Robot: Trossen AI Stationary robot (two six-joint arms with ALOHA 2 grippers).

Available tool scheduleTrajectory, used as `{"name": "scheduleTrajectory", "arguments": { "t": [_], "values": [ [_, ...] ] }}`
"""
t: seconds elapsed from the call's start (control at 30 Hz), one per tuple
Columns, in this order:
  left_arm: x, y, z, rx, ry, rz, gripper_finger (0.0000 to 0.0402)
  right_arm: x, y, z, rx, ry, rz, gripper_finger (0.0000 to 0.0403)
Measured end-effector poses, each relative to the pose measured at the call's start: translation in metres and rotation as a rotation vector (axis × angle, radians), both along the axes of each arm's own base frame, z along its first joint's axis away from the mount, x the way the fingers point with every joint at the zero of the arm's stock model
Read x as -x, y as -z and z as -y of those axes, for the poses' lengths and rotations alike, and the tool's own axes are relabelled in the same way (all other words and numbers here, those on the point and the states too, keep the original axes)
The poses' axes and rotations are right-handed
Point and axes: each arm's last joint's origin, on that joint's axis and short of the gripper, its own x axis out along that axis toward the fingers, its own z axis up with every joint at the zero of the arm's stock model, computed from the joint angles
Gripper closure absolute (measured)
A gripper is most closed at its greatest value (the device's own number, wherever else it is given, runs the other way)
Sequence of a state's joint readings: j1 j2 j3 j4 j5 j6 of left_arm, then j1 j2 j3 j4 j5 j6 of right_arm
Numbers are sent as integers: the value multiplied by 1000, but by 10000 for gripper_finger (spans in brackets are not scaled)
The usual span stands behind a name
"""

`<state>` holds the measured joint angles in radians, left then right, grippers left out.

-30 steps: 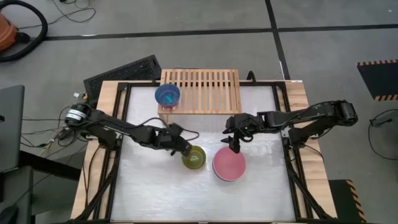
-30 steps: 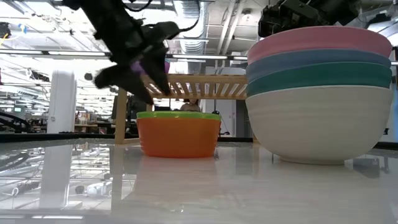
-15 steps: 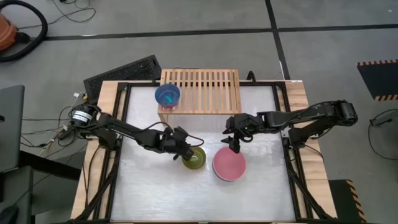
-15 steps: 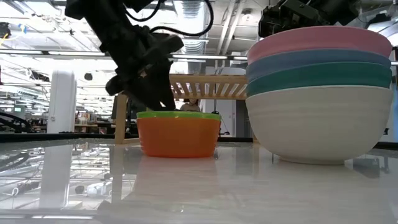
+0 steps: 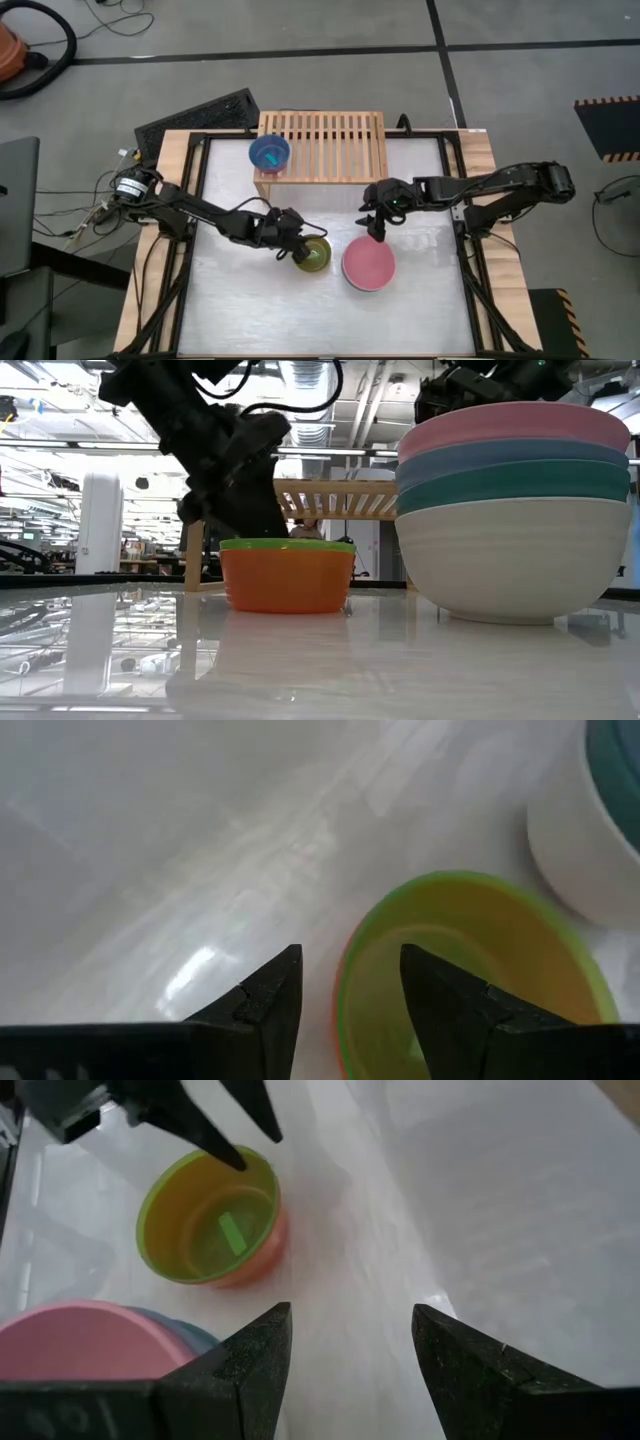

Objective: Place and stack bowls onto a shelf
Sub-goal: Stack the green bowl on top of the blue bowl on the shelf

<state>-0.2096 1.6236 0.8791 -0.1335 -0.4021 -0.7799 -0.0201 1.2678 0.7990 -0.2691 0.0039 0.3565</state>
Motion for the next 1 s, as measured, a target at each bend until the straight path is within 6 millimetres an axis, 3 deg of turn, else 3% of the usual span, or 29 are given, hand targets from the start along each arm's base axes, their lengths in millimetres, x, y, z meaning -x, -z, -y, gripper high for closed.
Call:
{"name": "scheduleTrajectory", "arguments": {
  "t": [0.37,0.8,1.0],
  "values": [
    [-2,11,1,-23,30,-58,254,0,0,4,0,16,0,168],
    [-2,12,0,-12,6,-57,372,1,1,4,-1,16,-11,168],
    [-7,2,1,-54,26,-46,370,1,1,4,-1,16,-14,168]
  ]
}}
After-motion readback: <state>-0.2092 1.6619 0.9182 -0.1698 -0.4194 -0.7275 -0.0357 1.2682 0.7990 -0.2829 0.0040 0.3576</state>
